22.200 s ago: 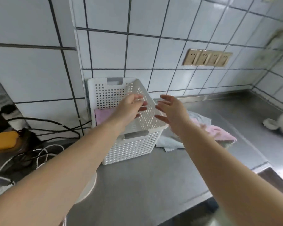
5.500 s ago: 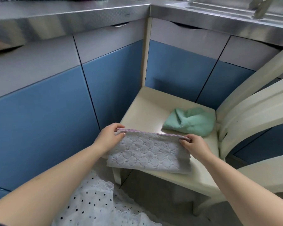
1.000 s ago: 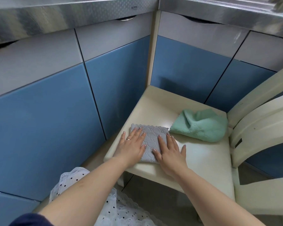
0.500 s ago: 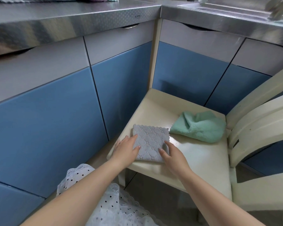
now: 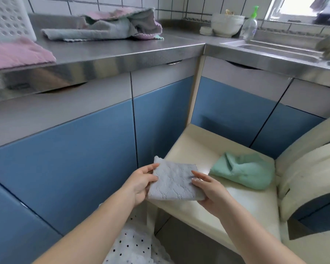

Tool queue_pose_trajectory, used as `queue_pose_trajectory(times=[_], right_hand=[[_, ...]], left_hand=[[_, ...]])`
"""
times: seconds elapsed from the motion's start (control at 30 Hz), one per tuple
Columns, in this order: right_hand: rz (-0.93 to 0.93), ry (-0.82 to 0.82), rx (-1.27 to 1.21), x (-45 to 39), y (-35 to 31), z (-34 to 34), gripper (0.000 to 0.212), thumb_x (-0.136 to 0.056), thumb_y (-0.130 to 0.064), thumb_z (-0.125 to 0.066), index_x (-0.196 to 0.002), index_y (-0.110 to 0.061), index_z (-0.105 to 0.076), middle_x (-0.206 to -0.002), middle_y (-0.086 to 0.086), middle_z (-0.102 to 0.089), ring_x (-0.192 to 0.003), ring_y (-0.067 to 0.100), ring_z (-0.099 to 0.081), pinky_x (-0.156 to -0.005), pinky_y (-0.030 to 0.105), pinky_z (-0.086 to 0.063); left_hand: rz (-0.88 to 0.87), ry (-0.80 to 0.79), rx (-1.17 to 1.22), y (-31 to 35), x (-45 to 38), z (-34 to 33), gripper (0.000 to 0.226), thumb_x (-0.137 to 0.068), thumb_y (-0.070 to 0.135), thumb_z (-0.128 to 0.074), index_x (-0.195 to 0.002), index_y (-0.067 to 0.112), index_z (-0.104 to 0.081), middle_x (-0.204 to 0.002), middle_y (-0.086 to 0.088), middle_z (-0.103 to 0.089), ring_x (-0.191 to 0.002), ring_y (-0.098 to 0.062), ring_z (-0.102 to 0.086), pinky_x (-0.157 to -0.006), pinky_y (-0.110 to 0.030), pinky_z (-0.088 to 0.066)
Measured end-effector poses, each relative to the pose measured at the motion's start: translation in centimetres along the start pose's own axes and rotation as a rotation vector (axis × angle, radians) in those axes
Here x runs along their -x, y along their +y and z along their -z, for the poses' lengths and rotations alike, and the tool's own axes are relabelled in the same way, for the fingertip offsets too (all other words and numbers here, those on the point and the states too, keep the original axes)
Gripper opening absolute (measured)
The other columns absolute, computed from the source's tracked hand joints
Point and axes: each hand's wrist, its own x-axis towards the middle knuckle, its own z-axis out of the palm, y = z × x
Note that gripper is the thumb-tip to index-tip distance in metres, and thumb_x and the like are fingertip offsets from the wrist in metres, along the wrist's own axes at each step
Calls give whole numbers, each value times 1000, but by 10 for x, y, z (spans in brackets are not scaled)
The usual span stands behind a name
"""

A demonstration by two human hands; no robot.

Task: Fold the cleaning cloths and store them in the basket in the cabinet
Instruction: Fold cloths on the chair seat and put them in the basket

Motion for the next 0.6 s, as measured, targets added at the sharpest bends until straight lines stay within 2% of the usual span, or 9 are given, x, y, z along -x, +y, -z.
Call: queue_pose_trajectory(times=[0.07, 0.17, 0.23, 0.3, 0.37, 0.53, 0.6], right_hand=[[-29, -113, 11, 7, -16, -13, 29, -91, 1, -53, -110, -17, -65, -108, 10, -69, -79, 20, -68, -61, 25, -55], [-7, -242, 98, 22, -46, -40, 27, -91, 0, -54, -108, -17, -67, -107, 9, -71, -75, 19, -70, -58, 23, -56], [81, -282, 189, 30, -67, -62, 25, -90, -1, -56, -104, -15, -70, -105, 10, -71, -76, 19, -71, -61, 24, -57], [207, -260, 328, 36, -89, -85, 20, -88, -7, -61, -96, -20, -74, -110, 8, -70, -91, 22, -69, -72, 29, -57], [343, -232, 447, 44, -111, -114, 15, -86, -15, -66, -92, -25, -75, -112, 3, -67, -100, 24, -65, -73, 31, -55], [607, -287, 520, 69, -166, -178, 15, -86, -19, -66, -93, -31, -72, -106, 1, -68, -97, 24, -64, -75, 34, -54], [656, -367, 532, 76, -183, -205, 20, -88, -19, -63, -96, -34, -71, -101, -1, -71, -92, 24, -64, -75, 37, -46]], left_hand=[[-56, -9, 12, 17, 13, 7, 41, -89, -14, -44, -117, 12, -61, -120, -9, -60, -105, -28, -62, -87, -45, -53], [-179, -18, 4, 50, 41, 13, 41, -89, -13, -45, -118, 12, -61, -116, -7, -62, -104, -26, -62, -87, -45, -52], [-298, 14, -51, 74, 62, 15, 40, -89, -12, -47, -118, 13, -61, -114, -5, -63, -99, -21, -62, -87, -42, -50], [-414, 73, -132, 98, 81, 18, 37, -89, -8, -51, -114, 17, -61, -112, -3, -63, -96, -17, -62, -85, -36, -52], [-546, 128, -198, 123, 98, 23, 35, -89, -6, -55, -110, 21, -62, -111, -2, -65, -94, -14, -64, -80, -29, -55], [-813, 241, -346, 185, 140, 35, 28, -88, 3, -60, -106, 24, -64, -103, 1, -67, -85, -7, -64, -69, -17, -55], [-911, 321, -423, 211, 158, 43, 24, -89, 7, -60, -105, 25, -64, -98, 6, -65, -81, -2, -61, -63, -7, -49]])
